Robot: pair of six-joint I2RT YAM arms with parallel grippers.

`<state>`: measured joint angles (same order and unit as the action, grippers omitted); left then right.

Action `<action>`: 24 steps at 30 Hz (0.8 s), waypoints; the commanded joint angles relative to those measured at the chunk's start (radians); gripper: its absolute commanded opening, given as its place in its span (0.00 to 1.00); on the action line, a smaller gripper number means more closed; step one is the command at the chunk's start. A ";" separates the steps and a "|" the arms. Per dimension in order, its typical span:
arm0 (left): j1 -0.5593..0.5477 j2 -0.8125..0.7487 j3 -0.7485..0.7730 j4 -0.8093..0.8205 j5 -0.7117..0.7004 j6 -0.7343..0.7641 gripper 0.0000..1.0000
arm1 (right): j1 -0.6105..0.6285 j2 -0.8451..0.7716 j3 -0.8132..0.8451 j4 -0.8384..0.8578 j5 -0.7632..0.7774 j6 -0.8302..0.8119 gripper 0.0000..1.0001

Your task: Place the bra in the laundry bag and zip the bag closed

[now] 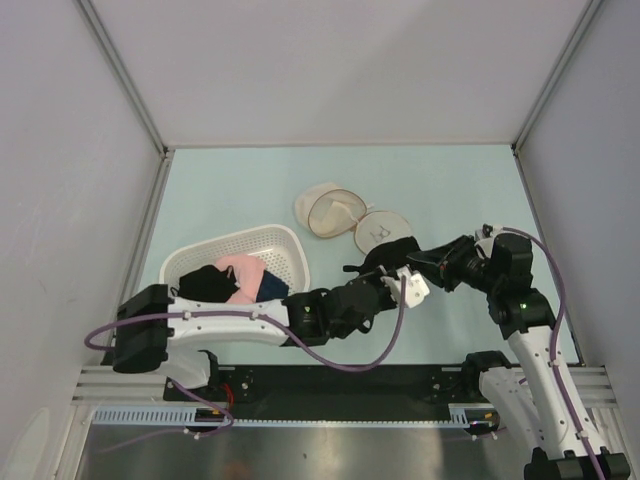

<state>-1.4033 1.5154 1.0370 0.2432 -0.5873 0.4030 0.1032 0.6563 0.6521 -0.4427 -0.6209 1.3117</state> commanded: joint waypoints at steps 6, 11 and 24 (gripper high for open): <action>0.245 -0.355 -0.078 -0.151 0.473 -0.433 0.00 | 0.020 0.045 0.153 -0.123 -0.122 -0.445 0.69; 0.381 -0.461 -0.126 -0.235 0.740 -0.576 0.00 | 0.020 0.036 0.230 -0.189 -0.168 -0.714 1.00; 0.590 -0.455 -0.084 -0.467 1.452 -0.647 0.00 | 0.099 -0.064 0.236 0.036 -0.423 -0.905 1.00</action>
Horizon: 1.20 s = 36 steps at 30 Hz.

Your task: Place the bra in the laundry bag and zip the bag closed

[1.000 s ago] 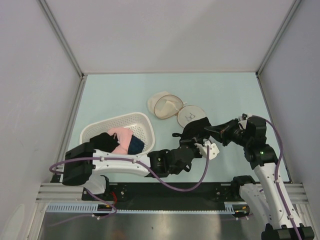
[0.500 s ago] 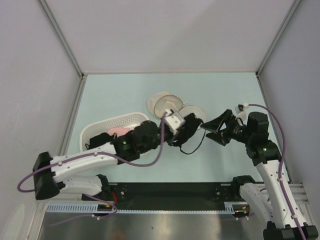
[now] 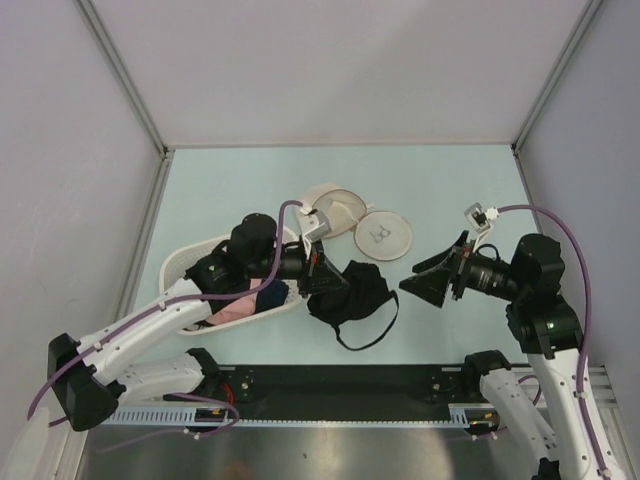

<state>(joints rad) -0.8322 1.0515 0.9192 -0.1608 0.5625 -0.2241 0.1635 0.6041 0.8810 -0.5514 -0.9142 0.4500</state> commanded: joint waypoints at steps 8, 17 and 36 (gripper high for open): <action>0.019 0.002 0.033 -0.068 0.514 -0.021 0.00 | 0.391 0.108 -0.024 0.235 -0.066 -0.083 1.00; 0.018 -0.022 0.030 -0.074 0.651 -0.018 0.00 | 0.692 0.224 -0.023 0.300 0.141 -0.146 1.00; 0.039 -0.031 0.038 -0.104 0.613 0.011 0.29 | 0.657 0.264 -0.181 0.505 0.048 0.064 0.00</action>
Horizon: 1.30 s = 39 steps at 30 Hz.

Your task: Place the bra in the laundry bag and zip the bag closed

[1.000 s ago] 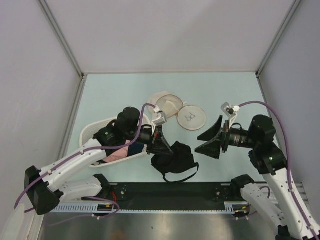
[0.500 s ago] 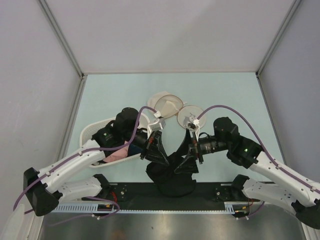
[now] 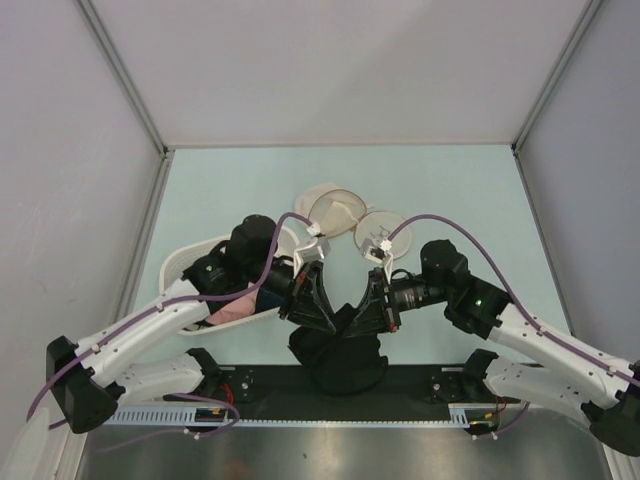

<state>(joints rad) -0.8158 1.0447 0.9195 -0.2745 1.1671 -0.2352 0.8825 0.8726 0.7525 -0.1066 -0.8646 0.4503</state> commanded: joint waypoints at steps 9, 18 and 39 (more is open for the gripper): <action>0.371 0.072 0.119 0.038 -0.390 -0.157 0.80 | -0.517 -0.090 -0.081 -0.123 0.034 0.082 0.00; 0.369 0.529 0.475 -0.006 -0.827 -0.081 0.64 | -0.749 0.179 0.083 -0.070 0.165 0.185 0.00; 0.305 0.998 0.809 -0.172 -1.210 0.096 0.43 | -0.709 0.474 0.274 0.016 0.300 0.225 0.00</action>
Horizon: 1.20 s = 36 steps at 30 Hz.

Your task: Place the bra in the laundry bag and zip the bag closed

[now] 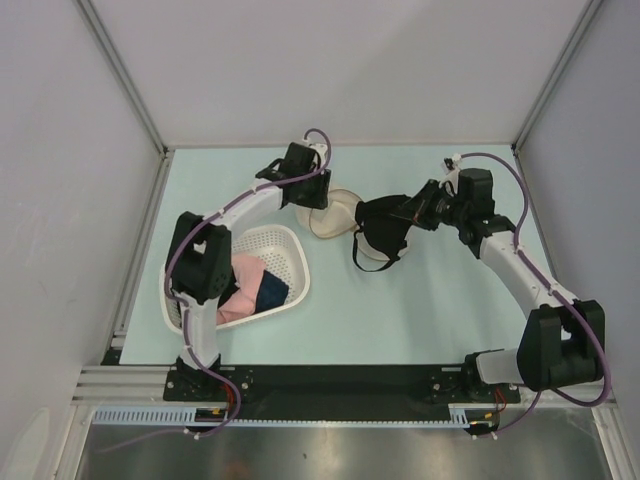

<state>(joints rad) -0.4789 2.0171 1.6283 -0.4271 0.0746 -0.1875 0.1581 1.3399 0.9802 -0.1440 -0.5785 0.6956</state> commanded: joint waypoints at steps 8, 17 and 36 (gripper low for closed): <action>-0.076 0.094 0.200 -0.087 -0.203 0.060 0.00 | 0.047 -0.013 0.037 0.004 0.078 -0.105 0.00; -0.083 -0.104 0.018 -0.010 0.135 -0.154 0.00 | 0.093 -0.125 -0.006 -0.025 0.202 -0.237 0.00; -0.102 -0.353 -0.535 0.416 0.387 -0.455 0.00 | 0.067 -0.199 0.051 -0.247 0.356 0.085 0.00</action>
<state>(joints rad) -0.5648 1.7092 1.1034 -0.1028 0.4461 -0.6064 0.2569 1.1084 0.9699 -0.4015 -0.2211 0.6865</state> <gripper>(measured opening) 0.010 0.087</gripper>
